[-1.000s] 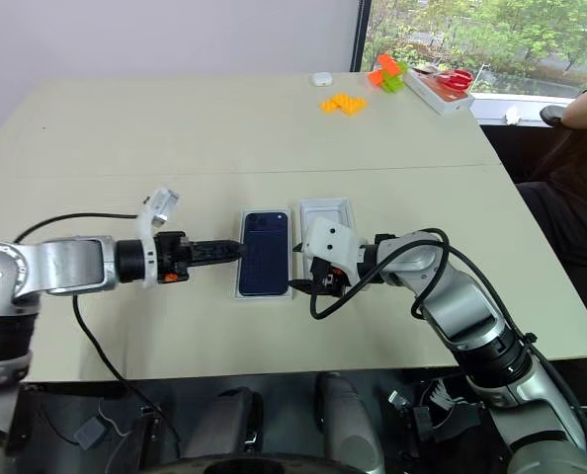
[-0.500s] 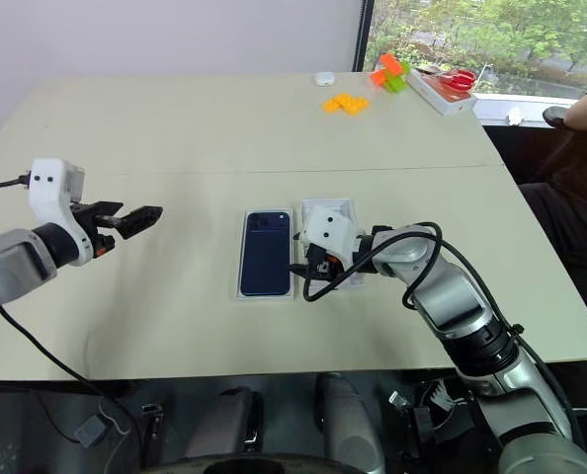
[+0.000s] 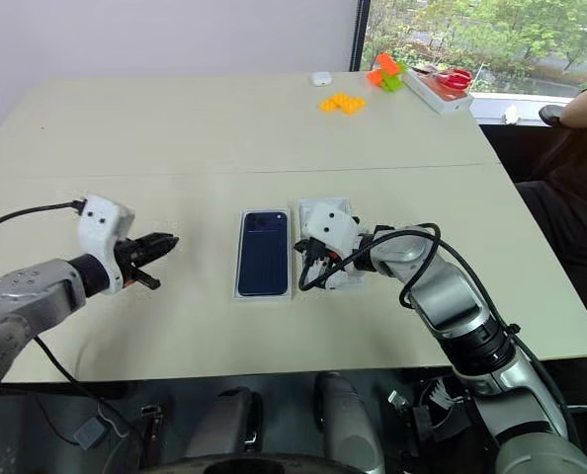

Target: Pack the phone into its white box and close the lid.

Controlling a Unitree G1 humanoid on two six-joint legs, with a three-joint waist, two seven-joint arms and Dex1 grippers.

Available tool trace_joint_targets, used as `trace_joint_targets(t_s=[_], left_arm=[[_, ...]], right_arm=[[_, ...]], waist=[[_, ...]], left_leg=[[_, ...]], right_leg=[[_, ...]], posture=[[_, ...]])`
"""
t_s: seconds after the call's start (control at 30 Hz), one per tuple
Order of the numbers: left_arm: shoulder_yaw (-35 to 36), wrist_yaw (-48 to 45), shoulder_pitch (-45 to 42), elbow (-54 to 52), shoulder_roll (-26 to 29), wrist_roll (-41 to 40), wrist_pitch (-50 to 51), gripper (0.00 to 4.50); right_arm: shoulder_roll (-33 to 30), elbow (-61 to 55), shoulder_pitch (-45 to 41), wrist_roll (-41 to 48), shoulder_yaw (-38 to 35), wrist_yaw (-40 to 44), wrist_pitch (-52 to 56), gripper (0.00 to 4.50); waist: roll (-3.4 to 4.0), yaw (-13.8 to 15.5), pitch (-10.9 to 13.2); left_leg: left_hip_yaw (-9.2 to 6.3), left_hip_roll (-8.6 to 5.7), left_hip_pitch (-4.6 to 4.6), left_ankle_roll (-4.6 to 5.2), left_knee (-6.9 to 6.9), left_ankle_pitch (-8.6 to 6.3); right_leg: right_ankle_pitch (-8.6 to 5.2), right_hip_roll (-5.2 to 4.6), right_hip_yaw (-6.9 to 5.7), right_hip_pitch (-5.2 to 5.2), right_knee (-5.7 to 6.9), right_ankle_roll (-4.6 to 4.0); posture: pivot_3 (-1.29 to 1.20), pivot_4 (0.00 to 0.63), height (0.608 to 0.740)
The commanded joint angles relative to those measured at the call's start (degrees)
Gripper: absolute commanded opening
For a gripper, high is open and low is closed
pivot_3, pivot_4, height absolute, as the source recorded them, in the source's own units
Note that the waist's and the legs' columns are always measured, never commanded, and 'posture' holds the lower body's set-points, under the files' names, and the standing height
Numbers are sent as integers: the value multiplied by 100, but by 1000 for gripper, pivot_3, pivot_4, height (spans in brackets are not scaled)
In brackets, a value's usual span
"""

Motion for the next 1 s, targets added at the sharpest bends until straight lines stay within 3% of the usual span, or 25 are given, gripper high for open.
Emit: trace_joint_targets(t_s=[0.03, 0.3, 0.53, 0.67, 1.0], left_arm=[[-89, -150, -42, -73, -153, 370, -55, 635], [-520, -319, -238, -98, -599, 978, 78, 635], [-572, -523, -237, -125, -805, 1305, 69, 635], [-617, -738, -126, -131, -761, 1568, -85, 603], [-516, -883, -15, -167, -1049, 1848, -139, 603]], right_arm=[[34, -283, -125, 36, -92, -83, 139, 0], [347, -392, -322, -219, 119, -769, 1159, 0], [581, -436, -484, 117, -40, -893, 1951, 0], [808, -508, -600, 271, -211, -1167, 2581, 1322], [1028, -547, -743, 437, -317, -1535, 2929, 1322]], waist=[[0, -4, 0], [1, -7, 0], [1, -8, -1], [1, -19, -1], [1, -13, -1]], left_leg=[[0, 0, 0, 0, 0, 0], [0, 4, 1, 1, 0, -1], [-2, 5, 0, 2, 1, -1], [-3, 5, 1, 2, 0, -1], [-2, 7, 0, 2, 1, -1]], right_leg=[[0, 0, 0, 0, 0, 0], [2, 4, 1, 0, 4, 0], [3, 3, 0, 0, 3, -1], [3, 3, 0, 0, 4, -2], [6, 3, -1, -1, 5, 1]], posture=[[0, 150, 726], [0, 150, 726], [0, 150, 726], [0, 150, 726], [0, 150, 726]])
